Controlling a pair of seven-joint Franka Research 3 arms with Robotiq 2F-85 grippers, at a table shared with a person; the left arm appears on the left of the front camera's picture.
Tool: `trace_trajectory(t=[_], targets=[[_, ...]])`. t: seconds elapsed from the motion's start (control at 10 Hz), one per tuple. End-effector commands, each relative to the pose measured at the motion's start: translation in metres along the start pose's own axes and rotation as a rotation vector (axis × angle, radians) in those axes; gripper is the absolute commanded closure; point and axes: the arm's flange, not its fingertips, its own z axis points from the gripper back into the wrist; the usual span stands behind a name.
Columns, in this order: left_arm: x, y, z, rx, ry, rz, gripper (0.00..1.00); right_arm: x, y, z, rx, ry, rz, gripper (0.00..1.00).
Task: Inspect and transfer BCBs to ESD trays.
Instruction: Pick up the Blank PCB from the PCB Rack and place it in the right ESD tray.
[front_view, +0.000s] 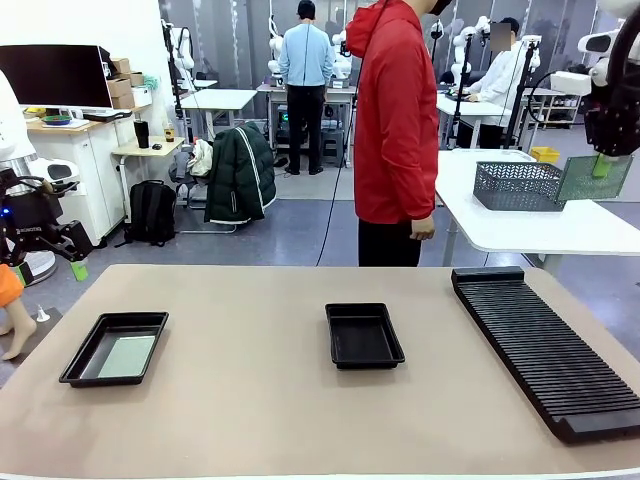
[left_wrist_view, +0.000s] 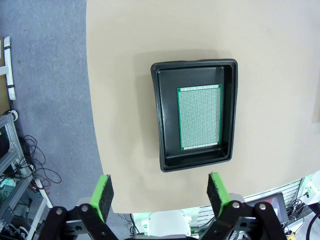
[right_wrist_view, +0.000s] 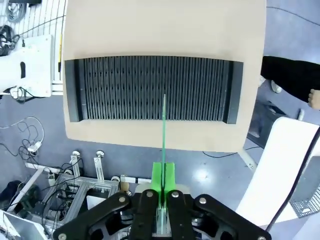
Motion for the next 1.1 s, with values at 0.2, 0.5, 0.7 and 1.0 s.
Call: trace_trajectory(t=[0.2,0.5,0.7,1.0], targets=[[0.0,0.002,-0.002,-0.002,-0.009,-0.006,0.0,-0.002,-0.005,0.003,0.0,-0.001,-0.004,1.0],[0.0,0.002,-0.002,-0.002,-0.009,-0.006,0.0,-0.002,-0.005,0.003,0.0,-0.001,-0.004,1.0],[0.0,0.002,-0.002,-0.002,-0.009,-0.006,0.0,-0.002,-0.005,0.003,0.0,-0.001,-0.004,1.0],[0.0,0.002,-0.002,-0.002,-0.009,-0.006,0.0,-0.002,-0.005,0.003,0.0,-0.001,-0.004,1.0]])
